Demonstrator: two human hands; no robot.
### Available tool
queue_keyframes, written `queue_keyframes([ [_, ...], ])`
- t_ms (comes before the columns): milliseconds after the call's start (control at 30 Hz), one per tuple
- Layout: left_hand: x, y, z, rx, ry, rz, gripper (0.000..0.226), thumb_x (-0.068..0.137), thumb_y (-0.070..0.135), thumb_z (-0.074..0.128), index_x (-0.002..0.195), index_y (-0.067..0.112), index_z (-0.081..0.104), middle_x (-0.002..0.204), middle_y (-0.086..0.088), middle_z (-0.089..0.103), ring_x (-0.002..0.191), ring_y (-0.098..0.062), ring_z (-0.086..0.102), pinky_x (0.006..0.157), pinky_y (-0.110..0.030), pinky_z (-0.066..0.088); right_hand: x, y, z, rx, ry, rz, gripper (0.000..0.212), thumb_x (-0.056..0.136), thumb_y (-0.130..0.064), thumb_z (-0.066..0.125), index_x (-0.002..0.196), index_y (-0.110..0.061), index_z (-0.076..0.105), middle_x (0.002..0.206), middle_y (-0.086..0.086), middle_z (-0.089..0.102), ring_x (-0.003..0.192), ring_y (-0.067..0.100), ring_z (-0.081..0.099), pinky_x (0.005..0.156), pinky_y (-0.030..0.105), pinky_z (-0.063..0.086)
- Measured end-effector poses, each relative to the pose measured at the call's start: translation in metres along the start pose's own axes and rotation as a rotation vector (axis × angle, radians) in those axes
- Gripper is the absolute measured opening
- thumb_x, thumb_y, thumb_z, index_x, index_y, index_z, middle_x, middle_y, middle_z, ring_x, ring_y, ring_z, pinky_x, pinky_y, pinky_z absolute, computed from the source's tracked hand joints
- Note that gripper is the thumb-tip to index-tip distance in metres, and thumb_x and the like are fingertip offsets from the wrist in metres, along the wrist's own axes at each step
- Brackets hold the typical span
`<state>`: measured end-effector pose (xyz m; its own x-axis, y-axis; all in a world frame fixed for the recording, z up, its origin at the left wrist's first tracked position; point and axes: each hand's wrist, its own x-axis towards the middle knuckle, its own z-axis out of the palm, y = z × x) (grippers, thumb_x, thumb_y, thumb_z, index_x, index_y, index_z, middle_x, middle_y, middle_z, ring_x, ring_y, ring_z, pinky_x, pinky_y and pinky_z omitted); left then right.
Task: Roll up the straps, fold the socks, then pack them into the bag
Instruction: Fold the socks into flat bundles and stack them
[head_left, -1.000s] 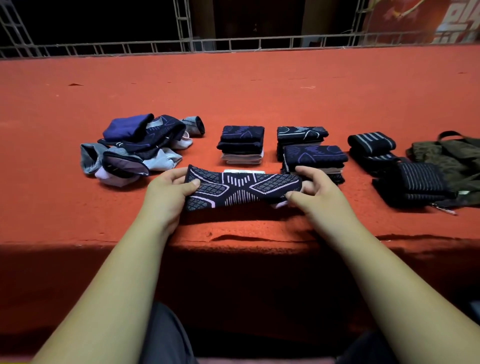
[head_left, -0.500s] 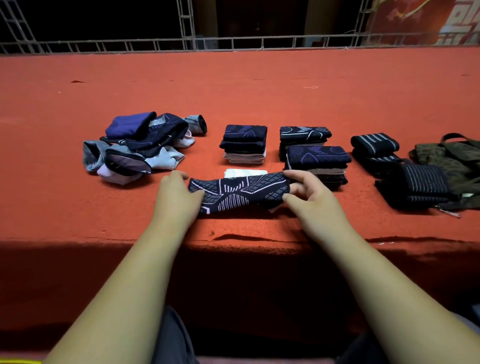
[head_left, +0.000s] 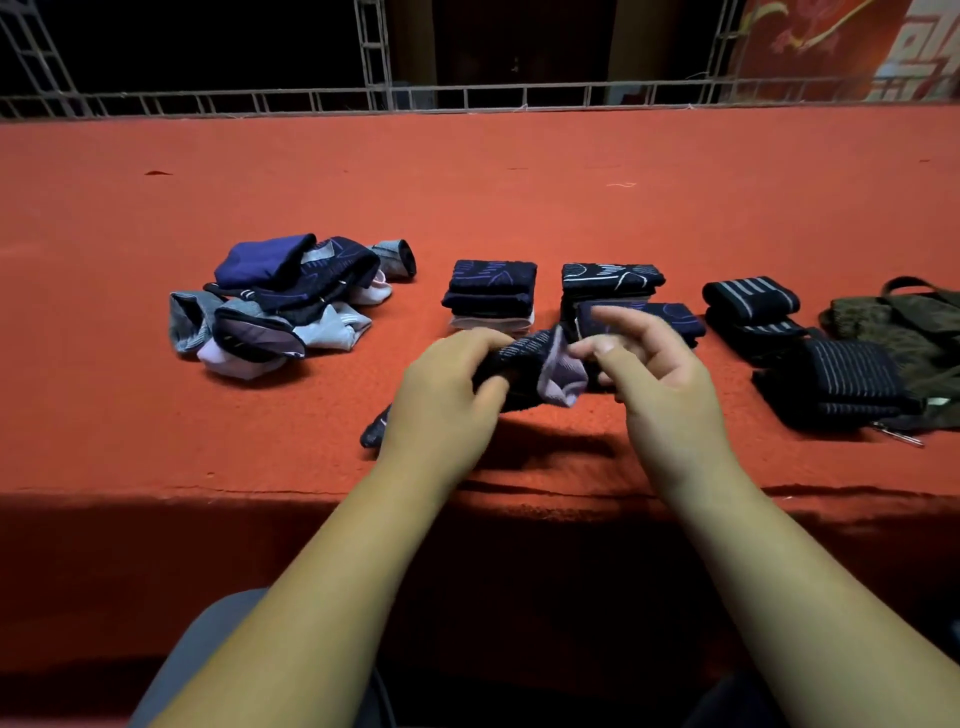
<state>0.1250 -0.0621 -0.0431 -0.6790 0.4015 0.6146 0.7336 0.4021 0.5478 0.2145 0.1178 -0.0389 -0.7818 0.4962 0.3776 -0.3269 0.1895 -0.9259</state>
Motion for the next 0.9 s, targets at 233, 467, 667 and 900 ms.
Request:
queue_keyframes([
  [233,0.013,0.023,-0.021,-0.690,0.054,-0.375,0.017,0.100,0.014,0.071,0.116,0.018,0.070,0.100,-0.002,0.081,0.094,-0.018,0.078,0.085,-0.040,0.060,-0.004,0.001,-0.003,-0.004,-0.204,0.024,0.042,0.092,-0.039,0.076,0.129,-0.021,0.070,0.117,-0.008,0.078,0.106,0.003,0.070,0.090,0.020,0.053],
  [467,0.011,0.028,-0.023,-0.900,-0.145,-0.377,0.048,0.103,0.004,0.064,0.139,0.035,0.060,0.104,-0.019,0.077,0.089,-0.027,0.073,0.074,-0.036,0.058,-0.004,-0.009,0.000,0.277,-0.065,0.108,0.019,0.101,-0.018,0.066,0.102,-0.003,0.079,0.103,0.017,0.079,0.095,0.026,0.071,0.092,0.042,0.054],
  [667,0.009,0.031,-0.027,-0.944,-0.201,-0.459,0.005,0.103,0.015,0.063,0.104,0.017,0.068,0.064,0.006,0.062,0.043,-0.003,0.045,0.040,-0.015,0.037,-0.009,-0.030,-0.006,0.416,-0.110,0.235,0.034,0.102,-0.021,0.064,0.120,0.008,0.072,0.117,0.031,0.074,0.103,0.041,0.072,0.095,0.050,0.057],
  [900,0.012,0.001,-0.014,-1.035,-0.135,-0.738,0.021,0.102,0.027,0.065,0.090,0.016,0.078,0.086,-0.006,0.074,0.072,-0.016,0.064,0.067,-0.031,0.049,-0.005,-0.006,-0.006,0.035,-0.140,0.149,0.039,0.103,-0.038,0.069,0.089,-0.002,0.071,0.080,0.009,0.069,0.074,0.020,0.060,0.071,0.035,0.048],
])
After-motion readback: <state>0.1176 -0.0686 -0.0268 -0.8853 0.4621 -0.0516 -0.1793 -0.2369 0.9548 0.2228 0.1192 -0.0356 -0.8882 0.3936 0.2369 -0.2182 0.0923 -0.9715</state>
